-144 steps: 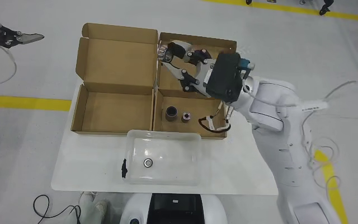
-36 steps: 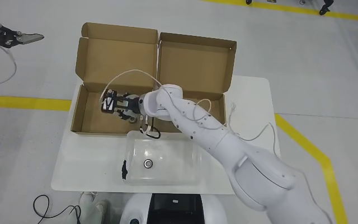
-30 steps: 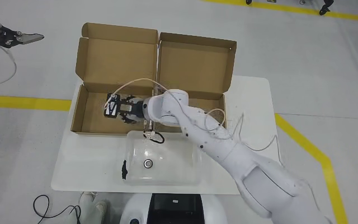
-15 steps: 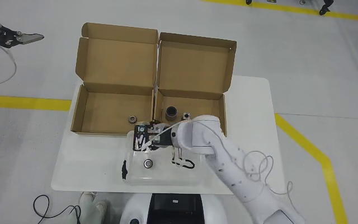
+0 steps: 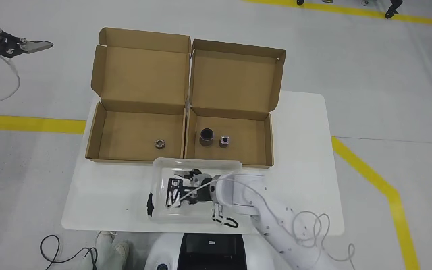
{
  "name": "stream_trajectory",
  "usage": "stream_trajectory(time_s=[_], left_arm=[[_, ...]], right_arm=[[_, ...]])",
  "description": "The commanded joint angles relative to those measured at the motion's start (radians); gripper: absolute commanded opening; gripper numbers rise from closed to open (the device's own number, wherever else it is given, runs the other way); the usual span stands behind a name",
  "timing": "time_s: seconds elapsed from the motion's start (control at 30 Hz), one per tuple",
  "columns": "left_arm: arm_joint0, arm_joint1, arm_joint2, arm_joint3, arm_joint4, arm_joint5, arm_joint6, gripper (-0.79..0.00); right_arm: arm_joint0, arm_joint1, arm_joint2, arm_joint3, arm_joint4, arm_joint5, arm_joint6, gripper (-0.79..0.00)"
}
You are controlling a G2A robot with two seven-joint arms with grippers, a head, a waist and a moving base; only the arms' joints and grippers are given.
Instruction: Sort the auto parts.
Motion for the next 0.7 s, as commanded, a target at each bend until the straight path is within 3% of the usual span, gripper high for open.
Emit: stream_trajectory(time_s=[0.0, 0.67], left_arm=[[0.0, 0.0, 0.0, 0.0, 0.0, 0.0, 0.0, 0.0], [0.0, 0.0, 0.0, 0.0, 0.0, 0.0, 0.0, 0.0]], right_arm=[[0.0, 0.0, -0.016, 0.011, -0.012, 0.007, 0.002, -0.44], [0.083, -0.031, -0.186, 0.156, -0.023, 0.092, 0.092, -0.44]])
